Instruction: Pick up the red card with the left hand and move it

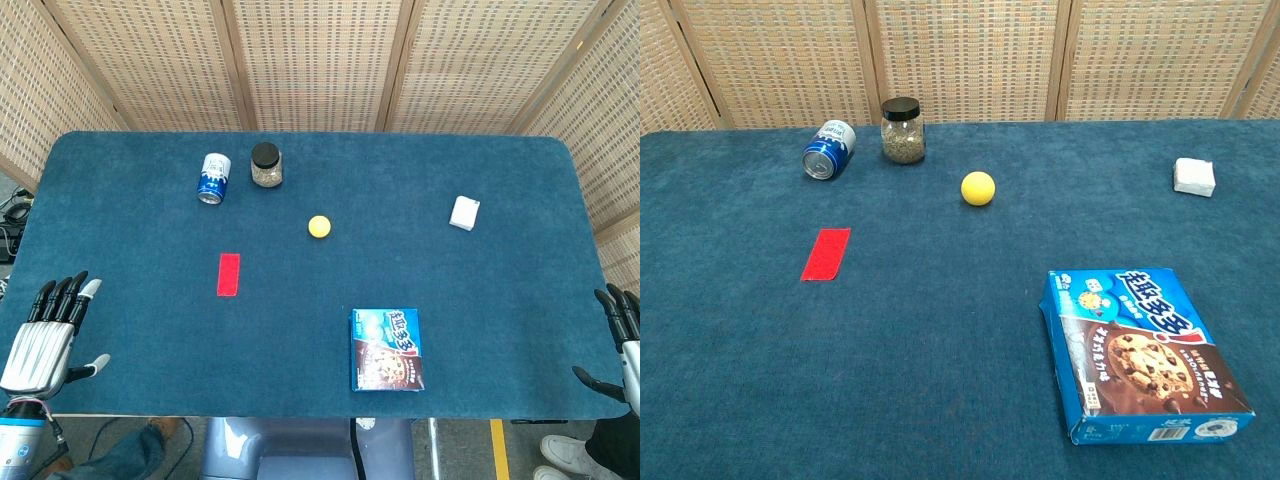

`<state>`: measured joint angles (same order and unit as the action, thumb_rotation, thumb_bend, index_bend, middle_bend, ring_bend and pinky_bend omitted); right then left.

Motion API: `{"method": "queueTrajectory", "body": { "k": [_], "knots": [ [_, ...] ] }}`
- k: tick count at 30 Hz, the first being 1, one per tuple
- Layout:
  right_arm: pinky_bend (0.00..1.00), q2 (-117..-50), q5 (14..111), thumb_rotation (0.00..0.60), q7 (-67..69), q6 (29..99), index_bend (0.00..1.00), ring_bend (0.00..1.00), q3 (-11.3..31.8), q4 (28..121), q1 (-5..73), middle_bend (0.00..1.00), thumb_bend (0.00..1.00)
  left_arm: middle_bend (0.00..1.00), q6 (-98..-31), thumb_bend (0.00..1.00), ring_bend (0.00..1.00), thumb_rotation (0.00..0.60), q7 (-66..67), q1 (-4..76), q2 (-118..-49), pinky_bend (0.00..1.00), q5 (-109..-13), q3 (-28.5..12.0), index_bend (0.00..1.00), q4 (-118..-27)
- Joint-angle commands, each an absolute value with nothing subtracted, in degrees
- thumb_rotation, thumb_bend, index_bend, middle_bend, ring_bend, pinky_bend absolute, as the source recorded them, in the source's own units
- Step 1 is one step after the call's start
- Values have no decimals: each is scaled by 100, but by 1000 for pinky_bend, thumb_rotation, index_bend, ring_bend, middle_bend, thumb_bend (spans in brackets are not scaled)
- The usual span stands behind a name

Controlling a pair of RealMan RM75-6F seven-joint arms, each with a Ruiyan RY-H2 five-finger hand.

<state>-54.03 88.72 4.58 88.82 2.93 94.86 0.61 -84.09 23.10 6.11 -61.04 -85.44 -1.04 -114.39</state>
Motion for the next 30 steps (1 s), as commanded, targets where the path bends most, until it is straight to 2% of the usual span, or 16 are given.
{"method": "queueTrajectory", "body": {
  "k": [1, 9, 14, 16, 21, 25, 30],
  "knots": [
    [0, -5406, 8872, 600, 464, 8870, 0, 0, 291, 9484, 66, 0, 0, 0, -8392, 0, 0, 600, 2309, 618, -6101, 0, -8525, -106, 0, -11437],
    [0, -5410, 8853, 600, 469, 8802, 0, 0, 289, 9503, 99, 0, 0, 0, -8093, 0, 0, 600, 2270, 797, -6176, 0, -8200, -232, 0, -11289],
    [0, -5418, 8752, 600, 481, 8686, 4, 0, 313, 9492, 146, 0, 0, 0, -7214, 0, 0, 600, 2178, 1483, -6621, 0, -7452, -713, 1, -10667],
    [0, -5423, 8694, 600, 494, 8636, 5, 0, 325, 9478, 162, 0, 0, 0, -6932, 0, 0, 600, 2188, 1725, -6817, 0, -7220, -851, 37, -10439],
    [0, -5443, 8573, 600, 494, 8524, 8, 0, 355, 9437, 205, 0, 0, 0, -6285, 3, 0, 600, 2203, 2390, -7544, 0, -6821, -1139, 235, -9601],
    [0, -5469, 8464, 600, 505, 8431, 9, 0, 372, 9383, 230, 0, 0, 0, -5887, 61, 0, 600, 2234, 2815, -8181, 0, -6442, -1257, 280, -8846],
    [0, -5491, 8390, 600, 549, 8350, 10, 0, 385, 9318, 256, 0, 0, 0, -5721, 99, 0, 600, 2354, 3048, -8553, 0, -6179, -1239, 302, -8439]
  ]
}}
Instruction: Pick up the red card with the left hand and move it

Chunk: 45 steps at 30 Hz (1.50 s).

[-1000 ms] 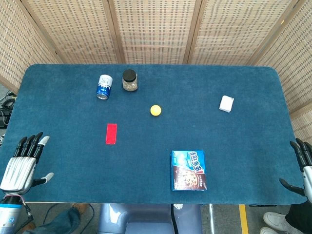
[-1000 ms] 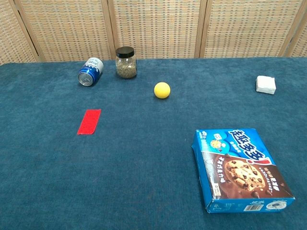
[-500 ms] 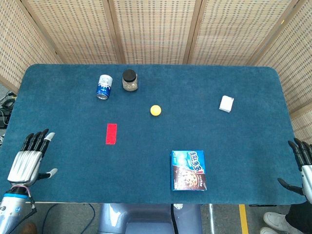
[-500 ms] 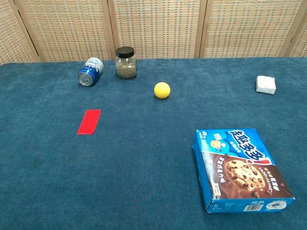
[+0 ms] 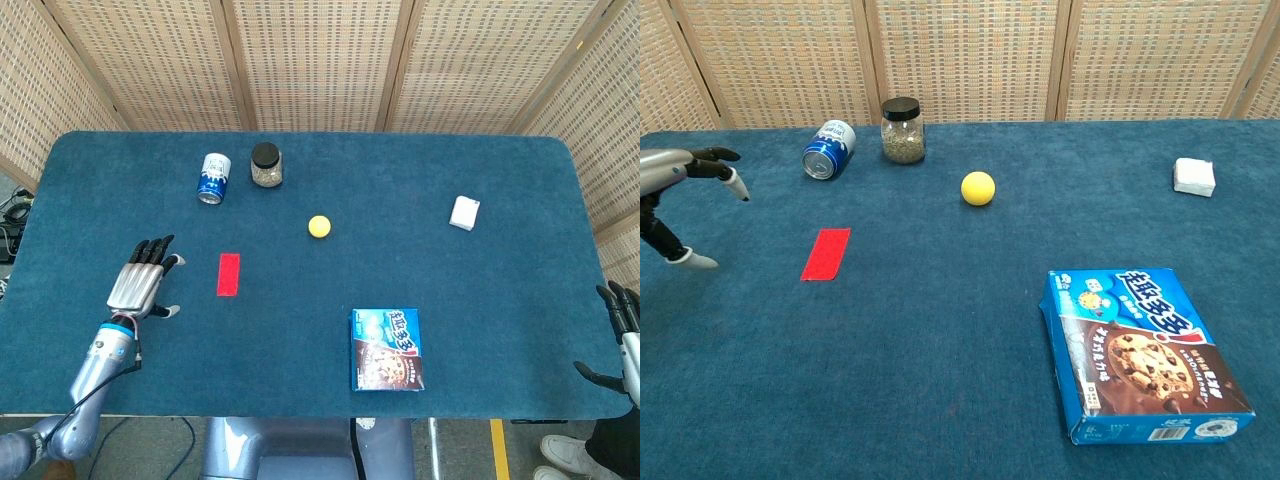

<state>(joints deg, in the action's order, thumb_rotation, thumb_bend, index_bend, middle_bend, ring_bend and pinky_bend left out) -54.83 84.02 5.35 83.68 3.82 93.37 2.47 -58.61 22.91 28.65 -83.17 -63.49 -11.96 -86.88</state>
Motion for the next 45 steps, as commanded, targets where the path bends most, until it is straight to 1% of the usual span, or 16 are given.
{"method": "queueTrajectory", "body": {
  "k": [1, 6, 8, 11, 13, 31, 45],
  "knots": [
    [0, -5495, 8387, 600, 555, 8340, 11, 0, 384, 9309, 260, 0, 0, 0, -5707, 115, 0, 600, 2344, 3078, -8609, 0, -6148, -1242, 315, -8375],
    [0, -5508, 8377, 600, 568, 8315, 13, 0, 385, 9291, 272, 0, 0, 0, -5627, 185, 0, 600, 2288, 3235, -8892, 0, -6026, -1238, 329, -8041],
    [0, -5513, 8368, 600, 563, 8302, 14, 0, 384, 9285, 276, 0, 0, 0, -5597, 185, 0, 600, 2238, 3280, -8971, 0, -6022, -1218, 339, -7945],
    [0, -5519, 8367, 600, 559, 8288, 14, 0, 382, 9281, 284, 0, 0, 0, -5652, 198, 0, 600, 2175, 3332, -9092, 0, -6120, -1195, 389, -7776],
    [0, -5523, 8366, 600, 558, 8281, 14, 0, 379, 9275, 286, 0, 0, 0, -5662, 208, 0, 600, 2087, 3362, -9194, 0, -6172, -1190, 402, -7654],
    [0, -5549, 8260, 600, 610, 8136, 17, 0, 394, 9189, 339, 0, 0, 0, -5496, 201, 0, 600, 1982, 3634, -9772, 0, -6113, -1139, 396, -6842],
    [0, -5560, 8207, 600, 619, 8090, 24, 0, 400, 9164, 352, 0, 0, 0, -5356, 206, 0, 600, 2226, 3888, -10106, 0, -5892, -1239, 396, -6476]
  ]
}}
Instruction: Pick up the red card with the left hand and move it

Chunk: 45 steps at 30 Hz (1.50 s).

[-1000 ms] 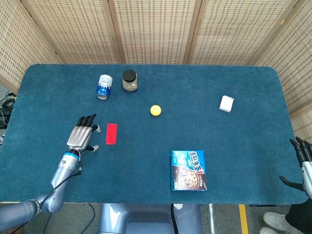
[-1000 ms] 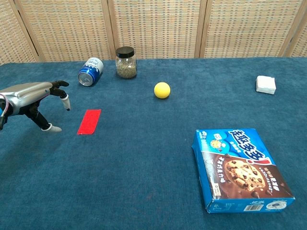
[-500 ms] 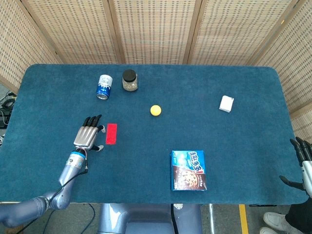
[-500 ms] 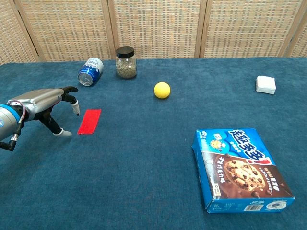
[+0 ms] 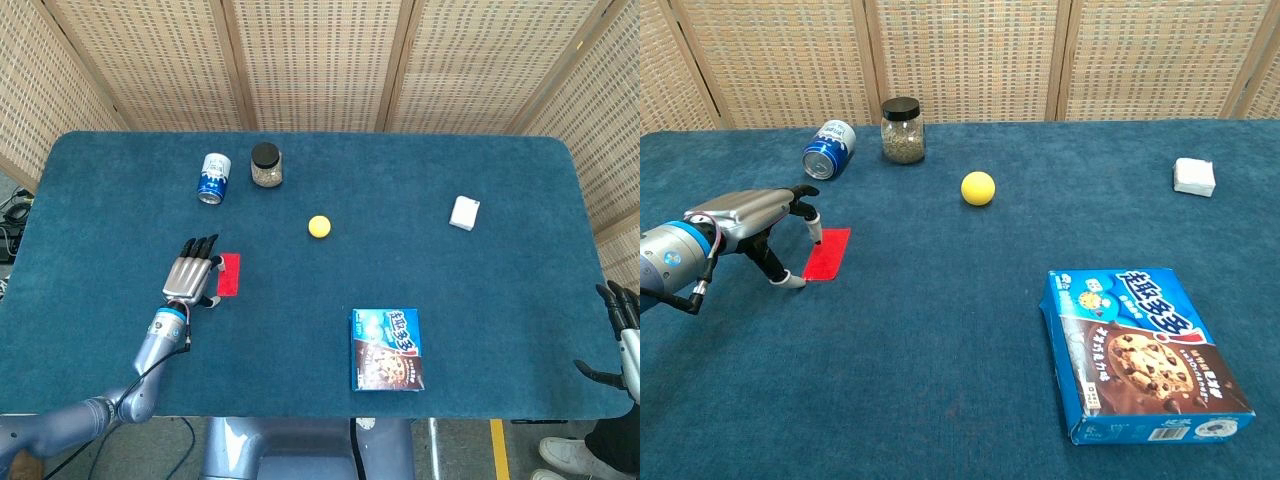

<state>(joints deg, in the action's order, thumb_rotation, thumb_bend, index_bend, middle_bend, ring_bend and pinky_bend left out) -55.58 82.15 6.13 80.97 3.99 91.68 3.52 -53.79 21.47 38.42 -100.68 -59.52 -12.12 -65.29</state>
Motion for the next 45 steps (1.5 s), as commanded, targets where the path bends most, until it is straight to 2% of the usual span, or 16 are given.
{"method": "queueTrajectory", "body": {
  "k": [1, 9, 16, 24, 30, 45],
  "knots": [
    [0, -5561, 8203, 600, 622, 8085, 25, 0, 400, 9161, 353, 0, 0, 0, -5343, 206, 0, 600, 2258, 3907, -10117, 0, -5868, -1249, 396, -6455],
    [0, -5565, 8218, 600, 617, 8096, 28, 0, 396, 9163, 353, 0, 0, 0, -5380, 221, 0, 600, 2160, 4180, -10259, 0, -5972, -1462, 405, -6153],
    [0, -5565, 8232, 600, 610, 8123, 33, 0, 389, 9171, 338, 0, 0, 0, -5686, 221, 0, 600, 1924, 4112, -9850, 0, -6130, -1613, 406, -6778],
    [0, -5564, 8247, 600, 606, 8124, 43, 0, 383, 9183, 341, 0, 0, 0, -5259, 217, 0, 600, 2439, 3989, -9289, 0, -5725, -1229, 407, -7500],
    [0, -5566, 8235, 600, 600, 8120, 46, 0, 386, 9181, 341, 0, 0, 0, -5107, 232, 0, 600, 2602, 4054, -9396, 0, -5469, -1121, 470, -7308],
    [0, -5570, 8207, 600, 626, 8091, 48, 0, 393, 9154, 350, 0, 0, 0, -5149, 263, 0, 600, 2728, 4159, -9562, 0, -5295, -1074, 531, -7103]
  ]
}}
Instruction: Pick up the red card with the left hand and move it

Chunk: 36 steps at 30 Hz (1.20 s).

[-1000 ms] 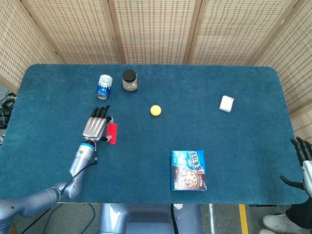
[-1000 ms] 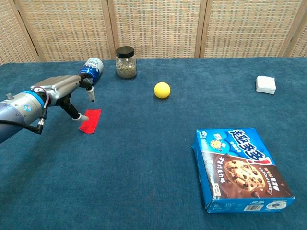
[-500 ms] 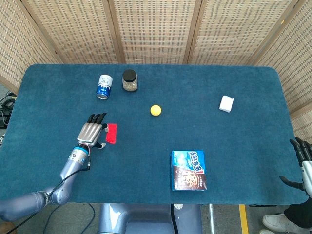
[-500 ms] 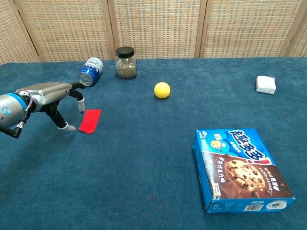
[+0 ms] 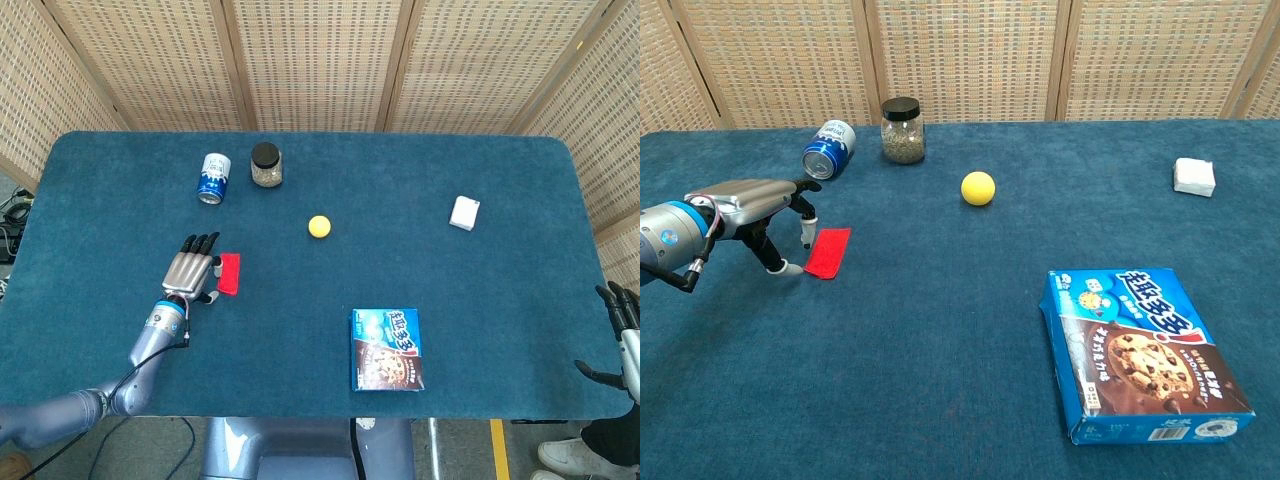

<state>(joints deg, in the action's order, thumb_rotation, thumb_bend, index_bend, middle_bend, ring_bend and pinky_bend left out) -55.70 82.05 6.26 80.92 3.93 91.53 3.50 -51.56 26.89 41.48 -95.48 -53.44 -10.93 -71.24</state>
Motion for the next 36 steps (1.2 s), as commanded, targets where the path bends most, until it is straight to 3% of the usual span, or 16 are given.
{"method": "queueTrajectory", "body": {
  "k": [1, 36],
  "knots": [
    [0, -5570, 8208, 600, 624, 8091, 48, 0, 393, 9159, 351, 0, 0, 0, -5142, 264, 0, 600, 2739, 4167, -9575, 0, -5285, -1063, 533, -7088],
    [0, -5561, 8192, 600, 651, 8058, 61, 0, 392, 9155, 361, 0, 0, 0, -5072, 376, 0, 600, 2966, 4332, -9857, 0, -5010, -960, 537, -6845]
  ]
}}
